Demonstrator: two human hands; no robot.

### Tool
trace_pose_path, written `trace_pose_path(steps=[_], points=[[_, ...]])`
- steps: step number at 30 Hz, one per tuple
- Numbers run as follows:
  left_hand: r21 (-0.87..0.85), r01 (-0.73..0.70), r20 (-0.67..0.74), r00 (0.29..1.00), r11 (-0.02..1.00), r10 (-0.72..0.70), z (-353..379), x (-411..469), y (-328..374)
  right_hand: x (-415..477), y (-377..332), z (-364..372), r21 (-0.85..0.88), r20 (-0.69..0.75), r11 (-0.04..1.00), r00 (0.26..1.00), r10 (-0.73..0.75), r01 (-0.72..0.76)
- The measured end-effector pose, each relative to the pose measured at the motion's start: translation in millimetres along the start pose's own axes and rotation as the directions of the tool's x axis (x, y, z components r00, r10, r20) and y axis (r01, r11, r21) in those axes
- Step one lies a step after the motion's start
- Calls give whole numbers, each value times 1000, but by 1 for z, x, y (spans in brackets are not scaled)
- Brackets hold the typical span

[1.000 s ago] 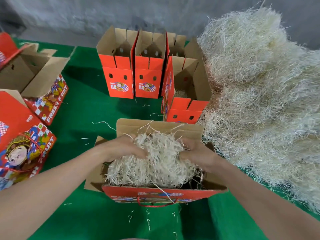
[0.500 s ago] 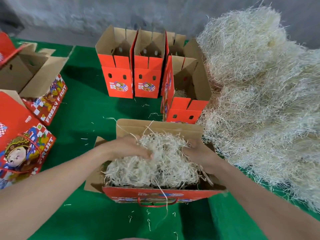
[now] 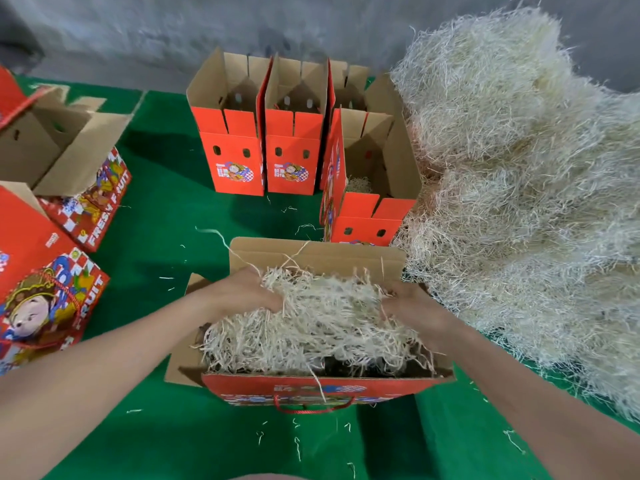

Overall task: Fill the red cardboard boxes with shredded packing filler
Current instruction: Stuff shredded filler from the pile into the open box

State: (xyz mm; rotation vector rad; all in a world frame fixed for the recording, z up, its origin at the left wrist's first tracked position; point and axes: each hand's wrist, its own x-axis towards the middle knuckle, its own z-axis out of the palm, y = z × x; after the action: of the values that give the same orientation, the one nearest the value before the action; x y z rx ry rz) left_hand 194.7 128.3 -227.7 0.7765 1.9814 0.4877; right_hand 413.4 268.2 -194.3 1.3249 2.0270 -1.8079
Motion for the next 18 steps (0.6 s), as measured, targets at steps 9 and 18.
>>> trace_pose_path(steps=[9,18], points=[[17,19,37,999,1000,-19,15,0,13,11,0,16,-354,102,935,993,52,-12],[-318,91,228,973,944,-17,14,-5,39,22,-11,36,-112,131,992,988,81,-66]])
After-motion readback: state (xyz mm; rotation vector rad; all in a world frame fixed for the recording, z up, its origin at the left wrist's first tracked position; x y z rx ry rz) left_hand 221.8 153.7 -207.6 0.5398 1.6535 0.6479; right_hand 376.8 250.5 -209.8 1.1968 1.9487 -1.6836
